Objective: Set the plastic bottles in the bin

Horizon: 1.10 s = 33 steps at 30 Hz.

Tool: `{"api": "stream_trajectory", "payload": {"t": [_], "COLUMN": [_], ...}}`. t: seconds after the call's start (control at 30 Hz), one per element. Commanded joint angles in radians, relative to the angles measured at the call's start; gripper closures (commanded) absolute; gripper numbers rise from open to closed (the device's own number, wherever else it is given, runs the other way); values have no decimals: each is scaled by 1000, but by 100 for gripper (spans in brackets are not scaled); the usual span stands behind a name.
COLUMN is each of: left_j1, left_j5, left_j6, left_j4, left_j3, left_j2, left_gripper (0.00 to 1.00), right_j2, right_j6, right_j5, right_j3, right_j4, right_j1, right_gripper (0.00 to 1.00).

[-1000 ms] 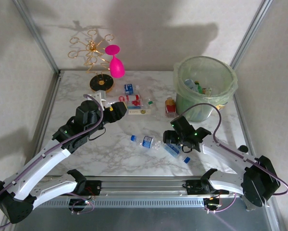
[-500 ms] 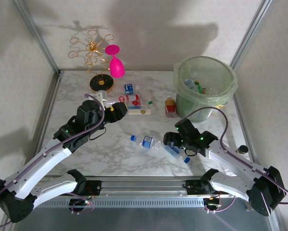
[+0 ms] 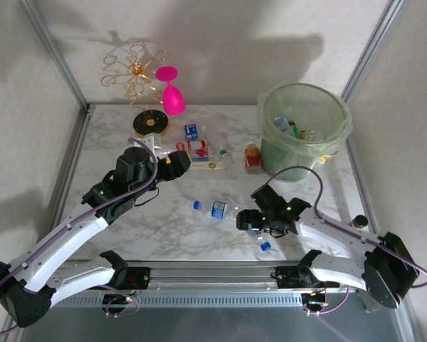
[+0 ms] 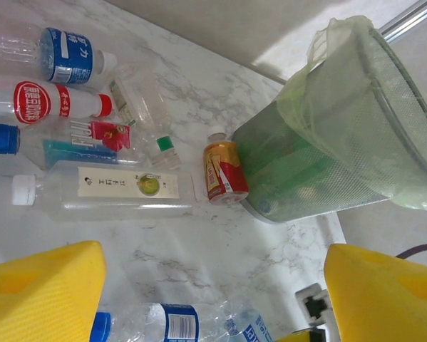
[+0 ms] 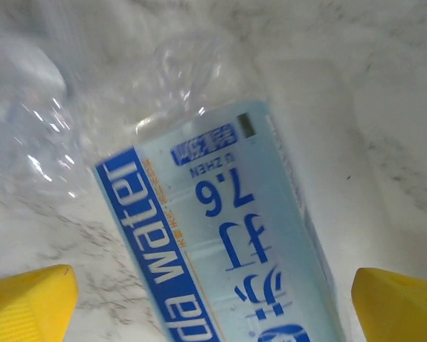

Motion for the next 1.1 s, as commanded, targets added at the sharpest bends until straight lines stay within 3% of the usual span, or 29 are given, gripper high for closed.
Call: {"api": "stream_trajectory", "payload": {"t": [0.0,0.2,0.33,0.6,1.0,1.07], "left_j1": [5,5,5,5,5,5], "left_j5": [21,20,15,5,11,10], "left_j6": [1,8,14,19,8,8], "left_j4": [28,14,6,5,13,9], "left_j3": [22,35,38,31,28,30], "left_j2": [3,3,-1,-7,-2,-7], "left_gripper": [20,21,20,20,20,20], "right_j2": [53,155,208,223,277,266], "right_j6": [24,24,-36,-68,-29,-23], "right_j5": [127,300,282,224,289,298], "right_j3": [36,131,151,133,136,141], "right_j4": [-26,-48,-10,22,-10,-15], "right_j1": [45,105,109,126,181,181], "right_gripper": [1,1,3,32,37,41]}}
